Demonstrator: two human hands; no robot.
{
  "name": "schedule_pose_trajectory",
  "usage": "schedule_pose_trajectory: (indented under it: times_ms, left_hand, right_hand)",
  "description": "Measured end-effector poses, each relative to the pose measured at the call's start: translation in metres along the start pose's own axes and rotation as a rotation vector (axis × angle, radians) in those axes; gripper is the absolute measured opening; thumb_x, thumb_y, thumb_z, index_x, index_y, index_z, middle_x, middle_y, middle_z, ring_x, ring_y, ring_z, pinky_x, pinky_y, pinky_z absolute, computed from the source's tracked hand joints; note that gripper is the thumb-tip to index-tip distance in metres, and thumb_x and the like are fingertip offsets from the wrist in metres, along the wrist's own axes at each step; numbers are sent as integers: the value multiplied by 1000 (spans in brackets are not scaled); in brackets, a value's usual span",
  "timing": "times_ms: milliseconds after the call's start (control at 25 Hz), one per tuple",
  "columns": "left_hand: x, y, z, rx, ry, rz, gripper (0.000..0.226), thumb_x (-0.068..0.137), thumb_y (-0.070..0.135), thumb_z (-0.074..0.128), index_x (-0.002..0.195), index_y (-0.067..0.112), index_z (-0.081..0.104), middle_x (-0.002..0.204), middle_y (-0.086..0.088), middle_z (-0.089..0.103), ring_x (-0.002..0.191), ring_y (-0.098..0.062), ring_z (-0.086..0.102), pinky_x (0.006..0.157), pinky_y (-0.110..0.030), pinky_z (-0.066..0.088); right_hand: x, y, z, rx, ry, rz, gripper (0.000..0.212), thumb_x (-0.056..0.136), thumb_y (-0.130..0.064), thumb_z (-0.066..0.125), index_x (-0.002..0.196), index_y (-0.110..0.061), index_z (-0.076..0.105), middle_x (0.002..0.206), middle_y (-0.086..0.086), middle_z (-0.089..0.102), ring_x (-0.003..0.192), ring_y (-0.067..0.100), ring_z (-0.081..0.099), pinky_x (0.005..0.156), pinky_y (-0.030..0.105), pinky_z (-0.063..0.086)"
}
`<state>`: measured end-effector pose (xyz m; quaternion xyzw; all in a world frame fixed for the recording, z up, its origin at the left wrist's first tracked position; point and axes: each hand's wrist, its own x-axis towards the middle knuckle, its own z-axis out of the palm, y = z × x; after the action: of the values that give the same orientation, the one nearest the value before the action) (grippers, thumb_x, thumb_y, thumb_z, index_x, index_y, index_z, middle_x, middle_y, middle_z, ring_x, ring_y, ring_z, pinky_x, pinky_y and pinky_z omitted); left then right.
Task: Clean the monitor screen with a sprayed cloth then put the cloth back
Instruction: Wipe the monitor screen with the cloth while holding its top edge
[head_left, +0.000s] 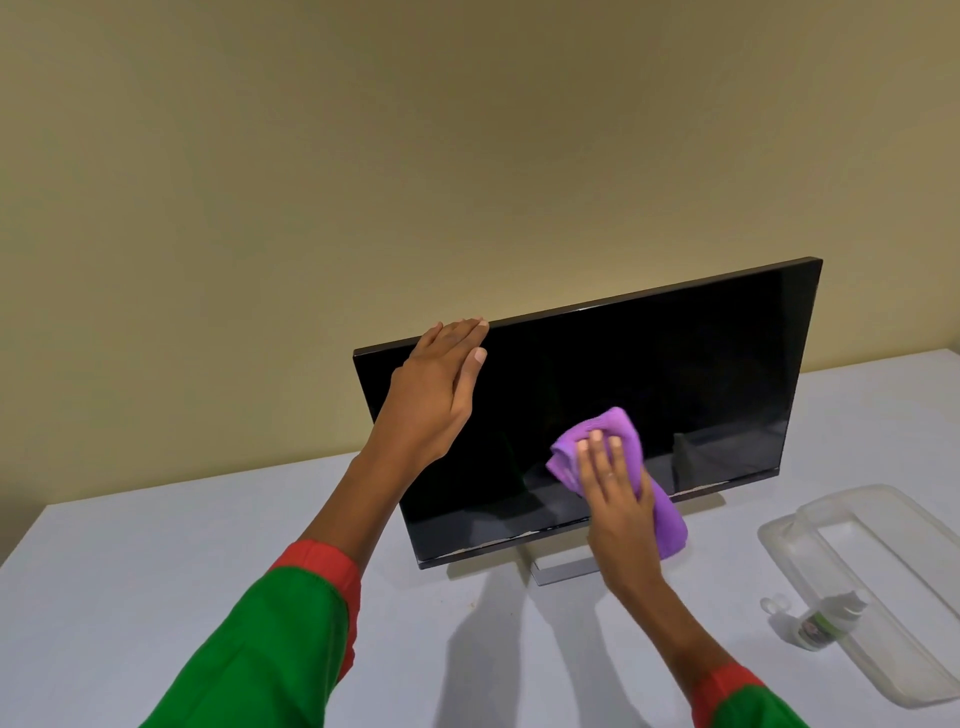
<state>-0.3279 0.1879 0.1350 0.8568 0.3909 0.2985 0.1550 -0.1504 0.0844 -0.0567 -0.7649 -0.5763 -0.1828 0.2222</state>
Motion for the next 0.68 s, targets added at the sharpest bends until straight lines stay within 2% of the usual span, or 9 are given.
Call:
schedule_pose_trajectory:
  times_ms: [80,160,240,360,480,520,600,680]
  left_hand:
    - [0,0,0,15,2,7,39,99,31,31,136,26,41,146,6,41,141,-15,23,109,-27,20]
    - [0,0,0,31,5,15,39,99,30,31,136,25,42,146,5,42,141,-15,24,110,-26,20]
    - [0,0,-1,35,2,15,39,99,30,31,136,25,42,146,5,41,141,-15,24,110,-26,20]
    - [-1,0,-1,33,-5,19,40,99,31,30,137,26,41,146,7,40,141,-14,23,108,-26,20]
    - [0,-2,1,33,-4,21,40,99,32,30,137,26,40,147,7,40,141,-14,22,109,-25,19]
    - [1,-3,1,29,-1,15,40,99,32,29,137,26,40,147,7,40,141,-14,22,109,-27,20]
    - [2,-4,2,17,7,2,40,99,32,30,137,26,41,146,7,40,141,-14,22,110,-31,23]
    - [2,-4,2,22,14,10,40,99,32,30,137,26,41,146,6,41,141,-14,23,110,-29,22]
  right_hand:
    - [8,-9,-1,-45,34,-183,59,89,4,19,145,-14,28,150,7,38,148,18,-1,105,50,37]
    - [28,-5,-9,-101,89,-281,60,95,-1,2,147,-17,26,152,4,33,147,19,10,111,48,25]
    - [46,8,-20,-139,133,-307,64,92,4,6,150,-18,21,155,2,27,146,20,17,112,48,21]
    - [48,36,-26,-133,157,-211,77,78,8,24,151,-18,17,156,1,22,145,19,19,111,47,23]
    - [26,48,-16,-58,119,-5,88,71,21,36,149,-13,17,155,7,22,144,27,22,104,53,35]
    - [15,47,-11,-67,97,-7,86,70,21,36,148,-11,20,154,8,23,143,29,24,101,54,40]
    - [-6,39,1,-145,71,-180,74,77,13,27,147,-12,24,153,7,30,144,28,23,103,53,39]
    - [-13,32,9,-202,43,-399,63,90,8,15,148,-15,22,154,4,32,145,25,17,110,52,26]
